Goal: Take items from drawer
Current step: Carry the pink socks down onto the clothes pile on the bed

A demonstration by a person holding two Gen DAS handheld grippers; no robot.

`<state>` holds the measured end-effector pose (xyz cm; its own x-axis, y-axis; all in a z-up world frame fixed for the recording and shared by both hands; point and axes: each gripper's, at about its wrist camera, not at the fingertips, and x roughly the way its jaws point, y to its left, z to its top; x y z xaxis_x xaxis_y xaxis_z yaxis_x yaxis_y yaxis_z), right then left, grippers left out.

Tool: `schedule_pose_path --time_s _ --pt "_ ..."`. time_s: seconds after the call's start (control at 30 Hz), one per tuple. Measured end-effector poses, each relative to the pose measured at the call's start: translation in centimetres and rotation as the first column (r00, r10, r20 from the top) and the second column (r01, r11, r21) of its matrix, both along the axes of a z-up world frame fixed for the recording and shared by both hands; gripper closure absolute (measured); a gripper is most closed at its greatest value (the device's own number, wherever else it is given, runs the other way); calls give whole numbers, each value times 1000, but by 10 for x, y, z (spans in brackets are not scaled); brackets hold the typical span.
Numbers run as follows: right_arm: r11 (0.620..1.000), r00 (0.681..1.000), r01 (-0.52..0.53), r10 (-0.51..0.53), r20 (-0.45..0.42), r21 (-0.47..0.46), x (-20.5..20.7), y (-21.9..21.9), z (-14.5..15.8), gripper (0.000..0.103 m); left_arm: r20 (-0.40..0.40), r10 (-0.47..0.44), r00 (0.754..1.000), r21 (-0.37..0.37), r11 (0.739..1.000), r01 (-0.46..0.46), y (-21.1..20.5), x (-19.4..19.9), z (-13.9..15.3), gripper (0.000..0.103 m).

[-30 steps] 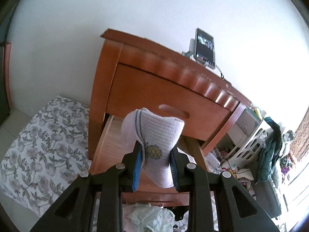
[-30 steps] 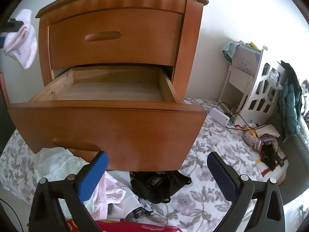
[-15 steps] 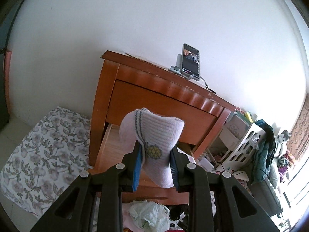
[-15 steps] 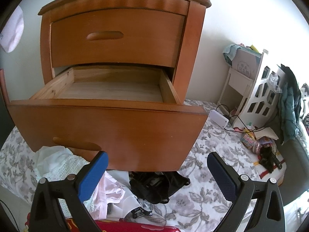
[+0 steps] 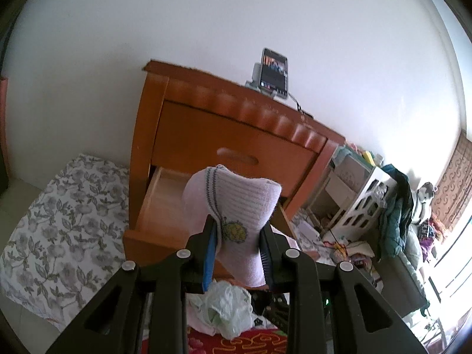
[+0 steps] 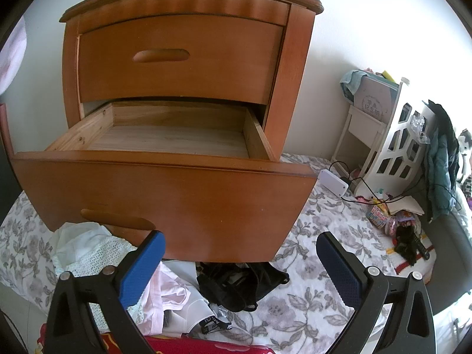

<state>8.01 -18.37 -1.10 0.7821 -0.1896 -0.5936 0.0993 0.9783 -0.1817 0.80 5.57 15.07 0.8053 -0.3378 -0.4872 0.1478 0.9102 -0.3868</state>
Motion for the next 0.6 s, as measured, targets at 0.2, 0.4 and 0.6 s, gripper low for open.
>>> schedule_pose_path --time_s 0.2,0.4,0.6 --pt "1000 1000 0 0 0 -2 0 0 0 0 -60 -22 998 -5 1000 22 -3 -1 -19 75" --pt "1000 1000 0 0 0 -3 0 0 0 0 -117 -40 992 -7 999 40 -7 1 -36 74" --pt "1000 1000 0 0 0 -2 0 0 0 0 -161 -67 985 -5 998 67 -14 3 -50 74"
